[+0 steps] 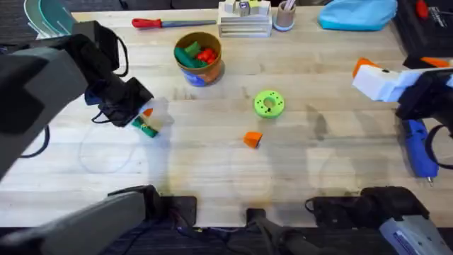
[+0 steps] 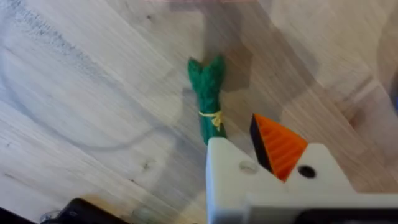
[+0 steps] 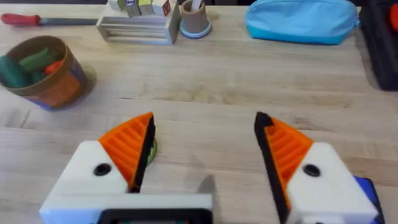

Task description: Pick up the gripper from the table and insert it into the empty holder that is missing its gripper. Then pick up a screw, insert it into the mounting hole, and use the screwdriver to tighten it. Finally, clean up the table by picking up the vegetable and placing it into the bucket.

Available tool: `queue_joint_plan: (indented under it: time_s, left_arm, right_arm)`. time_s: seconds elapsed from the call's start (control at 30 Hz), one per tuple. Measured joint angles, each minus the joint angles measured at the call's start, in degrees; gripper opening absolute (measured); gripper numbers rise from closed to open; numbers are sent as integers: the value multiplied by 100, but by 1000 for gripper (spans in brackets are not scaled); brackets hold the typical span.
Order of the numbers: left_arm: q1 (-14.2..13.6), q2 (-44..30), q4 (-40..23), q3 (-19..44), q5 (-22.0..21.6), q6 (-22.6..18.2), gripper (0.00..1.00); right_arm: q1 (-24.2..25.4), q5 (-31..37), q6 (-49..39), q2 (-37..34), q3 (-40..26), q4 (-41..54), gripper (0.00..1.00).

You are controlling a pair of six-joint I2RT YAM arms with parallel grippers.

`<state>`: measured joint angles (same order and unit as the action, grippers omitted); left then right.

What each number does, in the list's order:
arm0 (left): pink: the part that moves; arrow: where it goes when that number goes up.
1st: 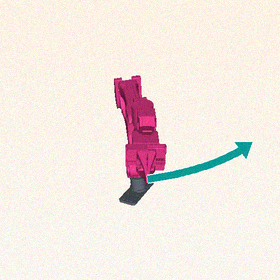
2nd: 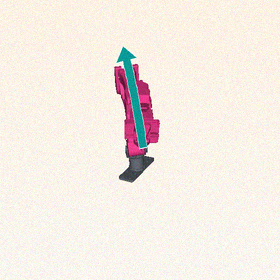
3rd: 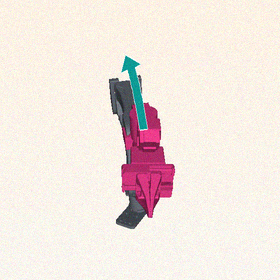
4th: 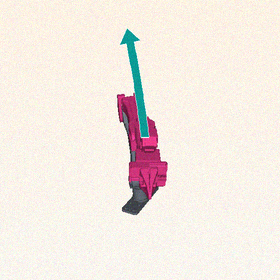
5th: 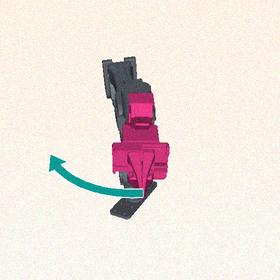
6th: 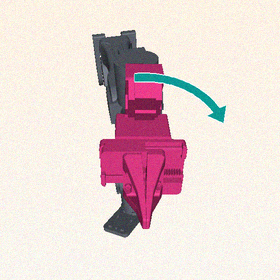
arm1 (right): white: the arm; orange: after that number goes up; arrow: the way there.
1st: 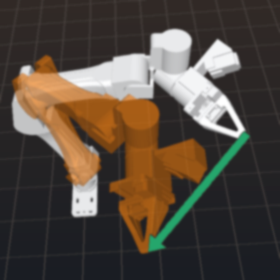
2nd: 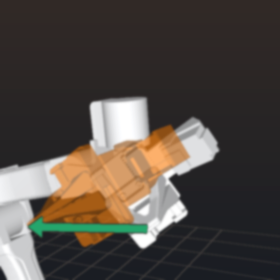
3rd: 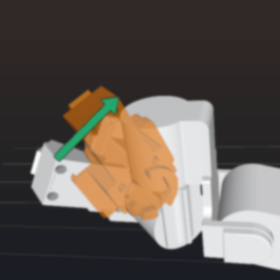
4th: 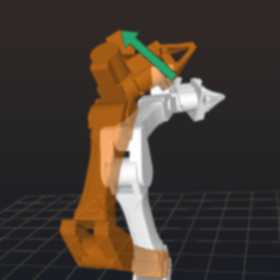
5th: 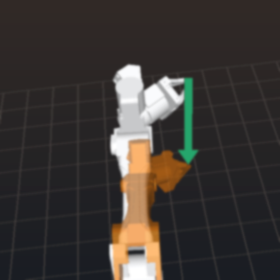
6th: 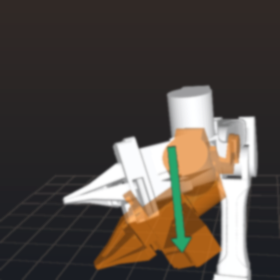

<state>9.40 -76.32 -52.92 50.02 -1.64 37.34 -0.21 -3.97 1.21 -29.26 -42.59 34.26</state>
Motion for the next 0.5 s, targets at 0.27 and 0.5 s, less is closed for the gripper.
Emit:
queue_joint_plan:
  time_s: [0.27,0.5]
  left_arm:
    - [-1499,1702,25,-2,105,-1167,28]
    - [-3181,2940,1002,-2,215,-2102,964]
  right_arm:
    - [0,0,2,0,0,0,935]
    - [0,0,0,0,0,2,935]
